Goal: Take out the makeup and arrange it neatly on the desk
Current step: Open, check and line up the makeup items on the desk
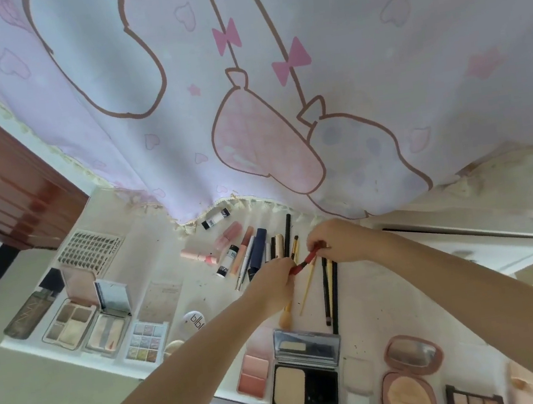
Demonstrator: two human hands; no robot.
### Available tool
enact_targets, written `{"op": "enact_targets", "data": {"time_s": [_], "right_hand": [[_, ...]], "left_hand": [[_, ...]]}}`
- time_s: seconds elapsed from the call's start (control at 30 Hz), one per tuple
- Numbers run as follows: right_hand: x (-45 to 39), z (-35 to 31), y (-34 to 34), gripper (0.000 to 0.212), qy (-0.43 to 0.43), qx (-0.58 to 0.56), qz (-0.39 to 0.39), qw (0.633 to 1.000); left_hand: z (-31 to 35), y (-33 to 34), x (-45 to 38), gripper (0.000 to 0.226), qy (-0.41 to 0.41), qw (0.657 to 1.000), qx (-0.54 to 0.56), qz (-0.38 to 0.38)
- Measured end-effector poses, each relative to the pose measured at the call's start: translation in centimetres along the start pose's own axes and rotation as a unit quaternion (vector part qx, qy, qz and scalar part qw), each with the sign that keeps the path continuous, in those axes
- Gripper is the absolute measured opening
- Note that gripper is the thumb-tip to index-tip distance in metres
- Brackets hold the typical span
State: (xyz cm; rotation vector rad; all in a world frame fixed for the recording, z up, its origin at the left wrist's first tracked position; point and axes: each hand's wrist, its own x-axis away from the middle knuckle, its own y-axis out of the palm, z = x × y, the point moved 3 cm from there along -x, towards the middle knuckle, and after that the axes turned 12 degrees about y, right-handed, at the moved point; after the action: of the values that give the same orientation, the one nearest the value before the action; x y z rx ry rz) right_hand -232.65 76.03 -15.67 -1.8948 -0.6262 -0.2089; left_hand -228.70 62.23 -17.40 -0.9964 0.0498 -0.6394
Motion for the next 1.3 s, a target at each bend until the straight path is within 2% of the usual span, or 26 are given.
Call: {"op": "enact_targets", "data": {"time_s": [0.17, 0.33, 0.63, 0.77, 1.1, 1.3], "right_hand": [[-2.8, 0.7, 1.4, 0.02, -0.025, 0.066, -0.009, 0.997], [-4.1, 1.7, 2.8, 0.023, -0.05, 0.157, -0.025, 0.986], [-5.9, 1.5, 3.9, 0.03, -0.065, 0.24, -0.026, 0.968], [-6.0, 1.8, 4.2, 0.031, -0.062, 0.244, -0.026, 0.967], [-5.6, 2.2, 4.3, 0.028, -0.04, 0.226, -0.03, 0.973], [-5.6, 2.2, 4.2, 0.03, -0.031, 0.189, -0.024, 0.981]], "left_hand": [[-1.4, 1.6, -0.9, 0.025, -0.08, 0.995, 0.053, 0.023], [-2.2, 3.4, -2.2, 0.026, -0.116, 0.989, 0.087, 0.016], [-2.1, 4.3, -3.9, 0.016, -0.126, 0.992, -0.011, -0.005], [-1.7, 4.7, -4.3, 0.014, -0.122, 0.991, -0.043, -0.025], [-1.0, 5.1, -4.5, 0.017, -0.122, 0.989, -0.041, -0.07], [-1.3, 4.4, -3.5, 0.014, -0.109, 0.993, -0.042, -0.017]]}}
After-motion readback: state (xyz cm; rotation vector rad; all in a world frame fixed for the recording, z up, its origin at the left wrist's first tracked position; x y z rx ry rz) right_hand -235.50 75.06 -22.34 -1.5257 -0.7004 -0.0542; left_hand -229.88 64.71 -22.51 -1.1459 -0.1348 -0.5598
